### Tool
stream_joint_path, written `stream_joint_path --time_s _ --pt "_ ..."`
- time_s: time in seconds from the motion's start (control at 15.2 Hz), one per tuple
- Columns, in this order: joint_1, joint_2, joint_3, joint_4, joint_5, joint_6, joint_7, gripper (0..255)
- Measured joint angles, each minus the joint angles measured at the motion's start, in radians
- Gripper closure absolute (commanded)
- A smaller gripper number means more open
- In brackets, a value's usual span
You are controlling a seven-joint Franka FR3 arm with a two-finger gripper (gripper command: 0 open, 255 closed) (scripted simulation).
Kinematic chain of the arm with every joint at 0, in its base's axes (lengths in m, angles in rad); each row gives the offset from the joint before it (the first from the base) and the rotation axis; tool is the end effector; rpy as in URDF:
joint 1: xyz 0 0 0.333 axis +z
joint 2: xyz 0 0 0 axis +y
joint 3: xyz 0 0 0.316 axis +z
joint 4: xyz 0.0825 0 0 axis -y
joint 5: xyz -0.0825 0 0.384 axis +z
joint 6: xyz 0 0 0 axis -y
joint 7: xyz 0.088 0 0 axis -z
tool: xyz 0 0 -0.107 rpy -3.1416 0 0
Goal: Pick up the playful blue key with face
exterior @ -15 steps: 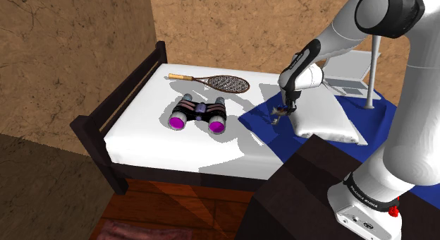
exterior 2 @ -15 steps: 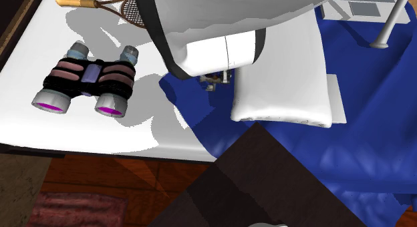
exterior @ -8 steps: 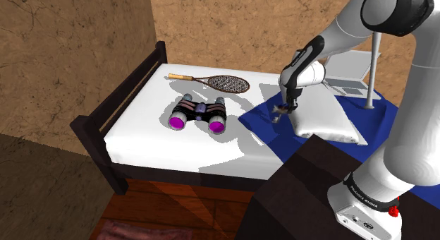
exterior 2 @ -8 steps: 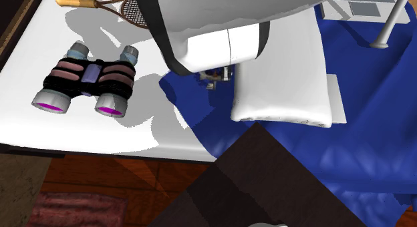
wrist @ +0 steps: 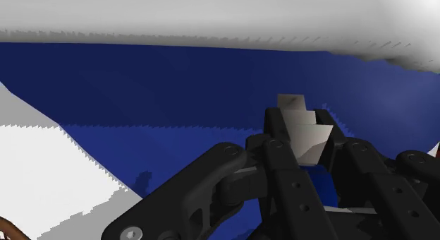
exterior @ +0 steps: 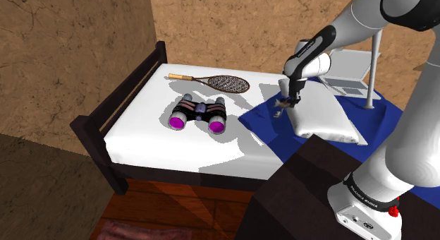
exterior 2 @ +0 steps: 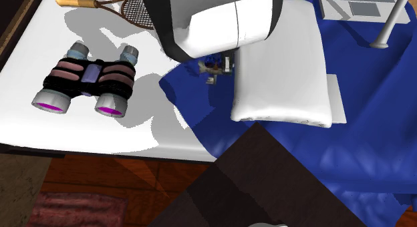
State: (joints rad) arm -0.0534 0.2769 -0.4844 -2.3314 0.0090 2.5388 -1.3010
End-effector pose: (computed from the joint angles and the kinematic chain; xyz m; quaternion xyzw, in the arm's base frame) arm 0.4404 -0.2688 0.2294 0.9251 0.3743 -0.0602 0.0224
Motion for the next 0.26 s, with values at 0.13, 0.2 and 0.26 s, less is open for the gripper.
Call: stream_joint_path --time_s 0.13,0.2,0.26 --pt "0.007 -0.026 -0.010 -0.002 -0.017 -0.022 0.009 255" --pt "0.010 -0.038 -0.013 0.000 -0.025 -0.035 0.014 255" --pt "0.012 -0.044 -0.015 0.002 -0.029 -0.043 0.016 255"
